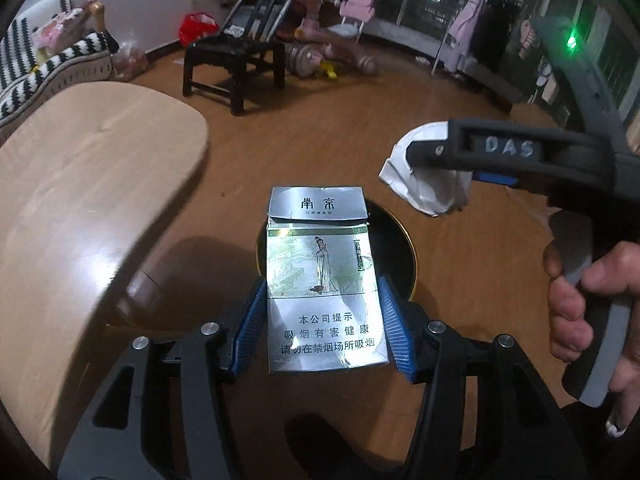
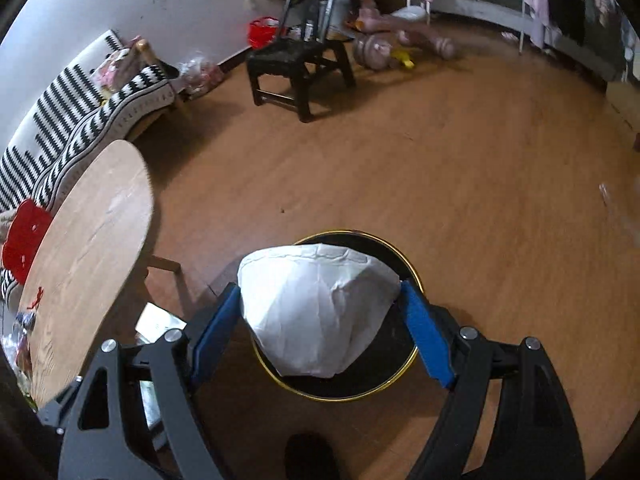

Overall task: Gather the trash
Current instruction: 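Carry both items to the black bin and open both tools to drop them, then grasp the yellow snack bag with the left tool while the right grasps the pink toy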

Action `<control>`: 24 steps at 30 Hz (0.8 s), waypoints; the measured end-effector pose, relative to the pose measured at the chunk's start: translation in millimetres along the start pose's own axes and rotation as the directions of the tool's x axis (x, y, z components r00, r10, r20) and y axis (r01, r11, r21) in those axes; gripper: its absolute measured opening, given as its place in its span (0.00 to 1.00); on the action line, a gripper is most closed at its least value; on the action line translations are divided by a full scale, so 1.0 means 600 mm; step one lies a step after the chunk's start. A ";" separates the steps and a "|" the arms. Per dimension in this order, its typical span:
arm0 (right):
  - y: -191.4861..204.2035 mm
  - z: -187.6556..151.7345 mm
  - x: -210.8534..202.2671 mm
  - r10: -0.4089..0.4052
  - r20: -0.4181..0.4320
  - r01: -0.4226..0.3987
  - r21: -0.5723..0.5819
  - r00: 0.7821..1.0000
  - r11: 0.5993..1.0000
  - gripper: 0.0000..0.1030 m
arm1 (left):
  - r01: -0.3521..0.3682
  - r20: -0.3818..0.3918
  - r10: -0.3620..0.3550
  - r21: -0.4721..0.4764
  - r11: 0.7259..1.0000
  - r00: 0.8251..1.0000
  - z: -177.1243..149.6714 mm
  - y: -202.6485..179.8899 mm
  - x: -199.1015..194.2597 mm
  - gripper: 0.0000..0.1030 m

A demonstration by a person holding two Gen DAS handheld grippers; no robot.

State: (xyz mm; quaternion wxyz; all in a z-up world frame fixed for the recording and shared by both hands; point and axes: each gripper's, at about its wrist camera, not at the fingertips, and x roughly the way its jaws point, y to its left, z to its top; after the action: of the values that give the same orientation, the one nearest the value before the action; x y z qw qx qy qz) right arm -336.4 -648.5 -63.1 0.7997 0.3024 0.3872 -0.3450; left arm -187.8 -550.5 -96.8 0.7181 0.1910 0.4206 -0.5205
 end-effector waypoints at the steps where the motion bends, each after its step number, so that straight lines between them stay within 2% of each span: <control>1: -0.003 0.001 0.004 0.000 -0.005 0.000 0.005 1.000 1.000 0.76 | 0.000 -0.003 0.000 0.000 1.000 1.000 0.003 -0.001 0.007 0.52; 6: -0.003 0.004 0.011 0.004 -0.007 -0.004 0.013 1.000 1.000 0.76 | 0.004 -0.014 -0.005 -0.007 1.000 1.000 0.009 -0.001 0.032 0.53; 10: -0.003 0.013 0.019 0.005 -0.005 -0.005 0.023 1.000 1.000 0.78 | 0.045 -0.004 -0.045 -0.034 0.998 0.999 0.023 0.004 0.055 0.53; 11: -0.004 0.017 0.023 0.006 -0.008 -0.006 0.030 1.000 1.000 0.79 | 0.053 -0.001 -0.053 -0.037 0.998 0.999 0.027 0.004 0.062 0.57; 12: -0.007 0.018 0.025 0.007 -0.013 -0.007 0.039 1.000 0.999 0.82 | 0.060 -0.002 -0.060 -0.040 0.997 0.998 0.028 0.004 0.066 0.69; 14: -0.014 0.021 0.026 0.004 -0.012 -0.004 0.062 1.000 0.998 0.85 | 0.046 0.009 -0.046 -0.042 0.998 0.999 0.030 0.006 0.073 0.80; 20: -0.008 0.027 0.017 0.004 0.003 -0.004 0.074 1.000 0.997 0.86 | 0.037 0.021 -0.037 -0.041 0.998 0.999 0.036 0.011 0.067 0.84; 24: 0.032 0.028 -0.006 0.031 0.029 -0.032 0.040 0.999 0.999 0.88 | 0.039 0.048 -0.036 -0.054 0.998 0.998 0.035 0.026 0.018 0.89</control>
State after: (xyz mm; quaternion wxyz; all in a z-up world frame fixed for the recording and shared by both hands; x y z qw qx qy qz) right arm -316.3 -649.0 -47.0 0.8042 0.3195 0.3640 -0.3445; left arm -164.1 -565.8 -95.6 0.7228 0.1510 0.4214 -0.5264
